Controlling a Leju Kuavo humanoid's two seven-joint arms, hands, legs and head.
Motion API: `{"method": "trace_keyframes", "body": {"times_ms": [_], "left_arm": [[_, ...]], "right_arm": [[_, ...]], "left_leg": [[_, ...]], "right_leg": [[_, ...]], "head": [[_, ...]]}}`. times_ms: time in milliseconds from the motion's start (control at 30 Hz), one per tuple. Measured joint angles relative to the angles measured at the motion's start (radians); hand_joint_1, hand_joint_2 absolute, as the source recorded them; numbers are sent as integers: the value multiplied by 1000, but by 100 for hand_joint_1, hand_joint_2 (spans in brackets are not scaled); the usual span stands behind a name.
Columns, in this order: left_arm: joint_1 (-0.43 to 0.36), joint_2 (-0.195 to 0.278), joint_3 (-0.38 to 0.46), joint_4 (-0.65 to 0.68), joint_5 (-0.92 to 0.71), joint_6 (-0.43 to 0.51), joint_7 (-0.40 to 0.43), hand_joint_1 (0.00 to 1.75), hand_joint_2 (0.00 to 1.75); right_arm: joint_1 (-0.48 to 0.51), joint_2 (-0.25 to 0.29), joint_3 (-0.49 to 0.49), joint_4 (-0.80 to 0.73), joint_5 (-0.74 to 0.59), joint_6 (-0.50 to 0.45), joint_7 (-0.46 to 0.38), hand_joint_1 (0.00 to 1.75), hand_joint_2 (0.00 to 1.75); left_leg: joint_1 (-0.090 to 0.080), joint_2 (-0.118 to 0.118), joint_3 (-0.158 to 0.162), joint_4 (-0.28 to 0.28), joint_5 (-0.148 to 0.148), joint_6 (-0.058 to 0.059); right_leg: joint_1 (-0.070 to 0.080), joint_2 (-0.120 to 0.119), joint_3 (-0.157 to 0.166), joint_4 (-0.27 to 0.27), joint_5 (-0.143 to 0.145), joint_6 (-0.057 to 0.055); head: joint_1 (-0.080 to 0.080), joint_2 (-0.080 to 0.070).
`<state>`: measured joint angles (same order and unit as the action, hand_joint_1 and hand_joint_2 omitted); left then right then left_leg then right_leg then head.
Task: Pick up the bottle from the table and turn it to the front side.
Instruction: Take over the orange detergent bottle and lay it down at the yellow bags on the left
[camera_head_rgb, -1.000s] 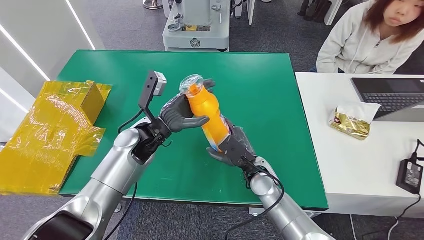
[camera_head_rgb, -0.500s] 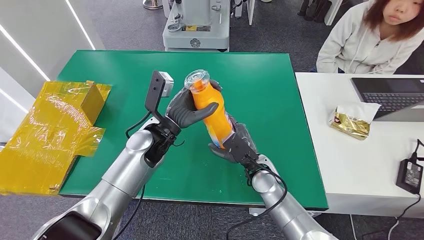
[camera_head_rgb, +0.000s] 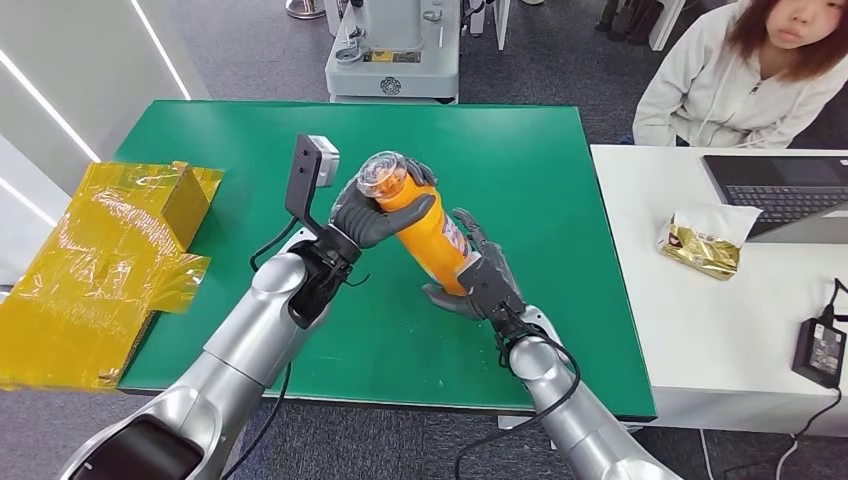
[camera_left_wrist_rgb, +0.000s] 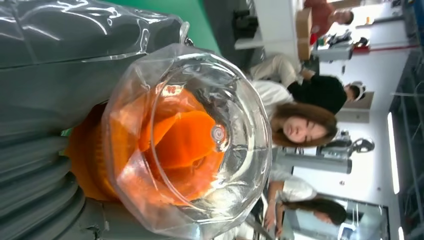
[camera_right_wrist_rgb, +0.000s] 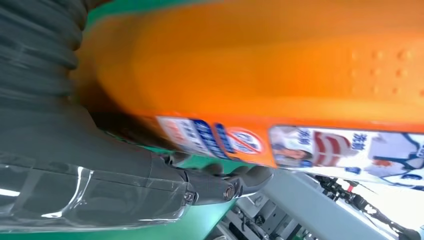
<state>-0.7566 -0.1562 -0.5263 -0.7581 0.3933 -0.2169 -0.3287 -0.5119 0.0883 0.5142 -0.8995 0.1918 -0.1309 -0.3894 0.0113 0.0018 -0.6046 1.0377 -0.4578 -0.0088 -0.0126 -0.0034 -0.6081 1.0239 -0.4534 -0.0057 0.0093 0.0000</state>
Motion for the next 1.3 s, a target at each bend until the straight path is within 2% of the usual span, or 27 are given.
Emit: {"method": "trace_keyframes", "body": {"times_ms": [133,333,400,567,700,800,867,1000,1167,1300], "left_arm": [[-34,29,9,-2,-75,87,-38,175,175],[-81,66,42,-22,-249,170,-56,175,175],[-98,73,45,-27,-360,225,-62,175,175],[-151,90,29,-27,-769,471,-52,175,175],[-197,107,-14,-11,-1073,649,24,175,175],[-222,118,-44,13,-1237,719,84,175,175],[-234,128,-64,34,-1372,751,153,175,175],[-243,152,-98,77,-1639,779,279,175,175],[-227,190,-106,112,-1818,782,338,175,175],[-183,231,-106,122,-1895,783,378,175,175]], "right_arm": [[35,-16,-4,-79,-16,16,-6,0,175],[100,-44,-9,-236,-28,26,12,0,175],[128,-54,-9,-285,-33,27,13,0,175],[211,-77,-8,-403,-10,16,3,0,175],[258,-89,-8,-480,14,10,-9,0,175],[269,-94,-8,-522,18,10,-10,0,175],[270,-98,-8,-547,19,11,-8,0,175],[270,-104,-11,-582,18,15,-3,0,175],[271,-113,-22,-597,17,16,-4,0,175],[277,-115,-36,-602,15,14,-14,0,175]], "left_leg": [[0,0,0,0,0,0],[0,0,0,0,0,0],[0,0,0,0,0,0],[0,0,-1,0,0,0],[0,0,-1,0,0,0],[0,0,0,0,0,0],[0,0,0,0,0,0],[0,1,0,0,0,0],[0,1,0,0,0,0],[0,1,-1,-1,0,0]], "right_leg": [[0,0,0,0,0,0],[0,0,0,0,0,0],[0,0,0,0,0,0],[0,0,0,0,0,0],[0,0,0,0,0,0],[0,0,0,0,0,0],[0,0,0,0,0,0],[0,0,0,0,0,-1],[0,1,0,0,0,-1],[0,1,0,0,0,0]], "head": [[0,0],[0,0],[0,0],[0,0],[0,0],[0,0],[0,0],[0,0],[0,0],[0,0]]}}
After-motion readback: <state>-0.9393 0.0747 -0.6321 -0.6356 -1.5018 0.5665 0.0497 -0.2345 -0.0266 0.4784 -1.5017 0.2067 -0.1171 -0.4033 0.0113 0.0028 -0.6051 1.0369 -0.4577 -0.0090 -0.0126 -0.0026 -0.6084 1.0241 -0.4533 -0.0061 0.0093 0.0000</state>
